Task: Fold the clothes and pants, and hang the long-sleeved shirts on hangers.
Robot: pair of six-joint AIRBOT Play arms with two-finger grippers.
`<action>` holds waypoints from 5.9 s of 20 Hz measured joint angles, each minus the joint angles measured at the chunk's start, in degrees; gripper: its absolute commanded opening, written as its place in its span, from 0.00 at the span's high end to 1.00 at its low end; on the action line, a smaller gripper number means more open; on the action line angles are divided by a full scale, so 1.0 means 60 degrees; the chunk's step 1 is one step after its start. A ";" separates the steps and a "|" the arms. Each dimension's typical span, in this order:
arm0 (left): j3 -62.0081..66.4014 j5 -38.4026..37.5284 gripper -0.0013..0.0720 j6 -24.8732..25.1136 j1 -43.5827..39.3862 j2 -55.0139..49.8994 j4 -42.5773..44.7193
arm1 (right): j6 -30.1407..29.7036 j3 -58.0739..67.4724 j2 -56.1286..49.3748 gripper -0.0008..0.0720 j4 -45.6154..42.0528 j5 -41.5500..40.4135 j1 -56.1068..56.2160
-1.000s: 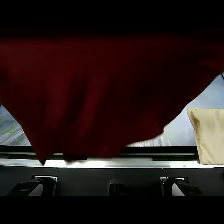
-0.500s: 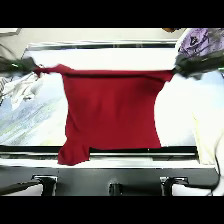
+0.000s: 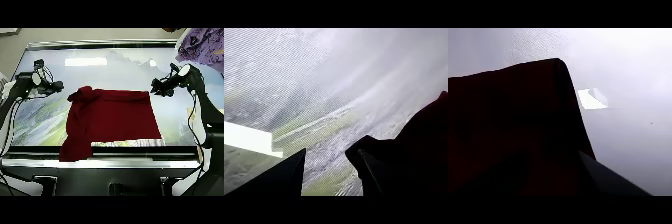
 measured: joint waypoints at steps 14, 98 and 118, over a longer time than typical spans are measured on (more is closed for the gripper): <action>-0.3446 -0.2641 0.45 0.2186 0.3974 0.3377 -0.3381 | -0.3351 -0.5541 0.3523 0.33 0.1446 0.2109 -0.3442; 0.0091 -0.2422 0.96 0.2361 0.1140 0.4776 -0.2091 | -0.1355 0.0521 0.5468 0.95 0.0011 0.2630 -0.1443; 0.0182 -0.2146 0.43 0.3104 0.2084 0.0987 -0.2947 | -0.2164 0.0069 0.0892 0.33 0.0714 0.1883 -0.1198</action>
